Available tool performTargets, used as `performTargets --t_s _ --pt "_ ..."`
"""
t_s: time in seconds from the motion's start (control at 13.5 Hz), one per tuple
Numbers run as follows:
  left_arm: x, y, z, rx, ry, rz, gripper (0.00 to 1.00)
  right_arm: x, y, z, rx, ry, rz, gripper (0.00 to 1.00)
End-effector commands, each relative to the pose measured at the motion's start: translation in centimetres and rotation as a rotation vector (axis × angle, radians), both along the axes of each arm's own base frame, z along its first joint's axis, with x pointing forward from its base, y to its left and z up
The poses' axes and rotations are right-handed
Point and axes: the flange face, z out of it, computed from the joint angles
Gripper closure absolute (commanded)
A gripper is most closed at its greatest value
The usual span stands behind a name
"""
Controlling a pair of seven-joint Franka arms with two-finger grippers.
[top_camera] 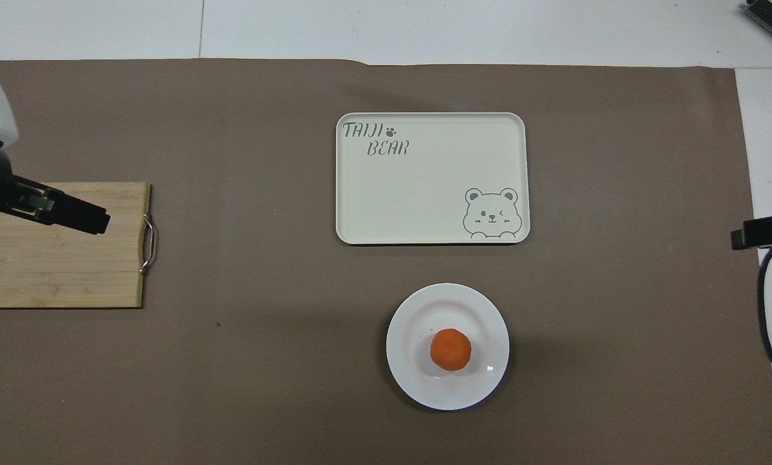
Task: Place orange and plate with both arms
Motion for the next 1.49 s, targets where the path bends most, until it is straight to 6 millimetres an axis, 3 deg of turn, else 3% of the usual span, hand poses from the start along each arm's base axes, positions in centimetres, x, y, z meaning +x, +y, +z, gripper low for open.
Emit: performTargets --t_s 0.0,0.45,0.67,1.11,1.41 --pt "-1.6 0.5 -0.2 0.017 -0.009 0.011 0.0 -0.5 -0.1 0.4 -0.013 0.004 0.016 0.0" --pt "-1.8 0.9 -0.3 0.047 -0.006 0.054 0.0 -0.6 -0.9 0.5 -0.011 0.007 0.009 0.0" --pt "-1.8 0.9 -0.2 0.046 -0.011 0.054 0.0 0.3 0.8 0.3 0.041 -0.039 0.037 0.0" --pt "-1.7 0.9 -0.2 0.046 -0.012 0.052 0.0 0.3 3.1 -7.0 0.346 0.074 0.038 0.0" --pt "-1.7 0.9 -0.2 0.044 -0.012 0.053 0.0 -0.5 3.6 -11.5 0.462 0.1 0.151 0.0"
